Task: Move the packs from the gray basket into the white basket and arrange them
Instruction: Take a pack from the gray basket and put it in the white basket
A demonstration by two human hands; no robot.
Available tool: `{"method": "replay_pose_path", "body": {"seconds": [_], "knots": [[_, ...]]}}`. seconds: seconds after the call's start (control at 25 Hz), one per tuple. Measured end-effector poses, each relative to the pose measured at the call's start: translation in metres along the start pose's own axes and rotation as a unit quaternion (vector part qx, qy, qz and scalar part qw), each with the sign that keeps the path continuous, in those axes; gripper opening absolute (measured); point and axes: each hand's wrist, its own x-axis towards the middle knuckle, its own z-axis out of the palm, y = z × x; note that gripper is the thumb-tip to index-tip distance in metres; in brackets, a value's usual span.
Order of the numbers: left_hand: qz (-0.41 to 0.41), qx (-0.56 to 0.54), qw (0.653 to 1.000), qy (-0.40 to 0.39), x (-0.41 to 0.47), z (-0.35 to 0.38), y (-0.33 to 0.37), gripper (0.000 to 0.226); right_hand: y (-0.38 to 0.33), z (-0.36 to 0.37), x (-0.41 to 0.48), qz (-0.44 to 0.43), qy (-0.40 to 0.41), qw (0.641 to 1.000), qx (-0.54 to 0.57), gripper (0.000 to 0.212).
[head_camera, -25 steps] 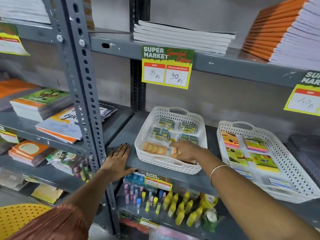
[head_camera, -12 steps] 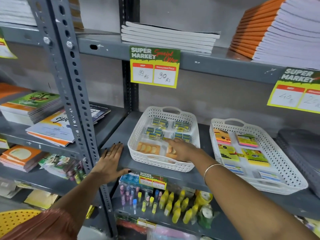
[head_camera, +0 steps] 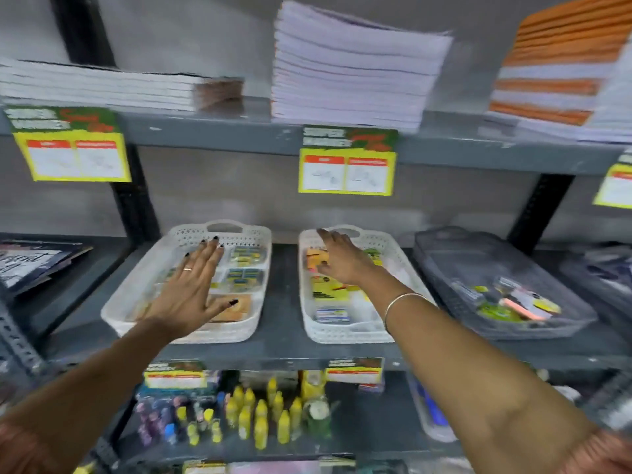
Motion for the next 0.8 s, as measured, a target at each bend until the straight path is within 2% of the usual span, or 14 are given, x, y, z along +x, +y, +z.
{"method": "replay_pose_path", "body": {"seconds": [0.28,0.4,0.56,0.8], "knots": [[0.167,-0.068,0.983,-0.036,0.090,0.063,0.208,0.090,0.214,-0.025,-0.063,0.146,-0.015,0.989,-0.003,0.077],[0.207,-0.053,0.975,-0.062,0.110,0.084,0.277,0.091,0.273,-0.024,-0.091,0.210,-0.041,0.977,-0.014,0.066],[0.241,-0.035,0.964,-0.110,0.129,0.104,0.326,0.094,0.311,-0.009,-0.113,0.233,-0.073,0.970,-0.018,0.053],[0.242,-0.022,0.954,-0.176,0.140,0.113,0.339,0.087,0.313,0.005,-0.096,0.232,-0.085,0.969,-0.016,0.065]]}}
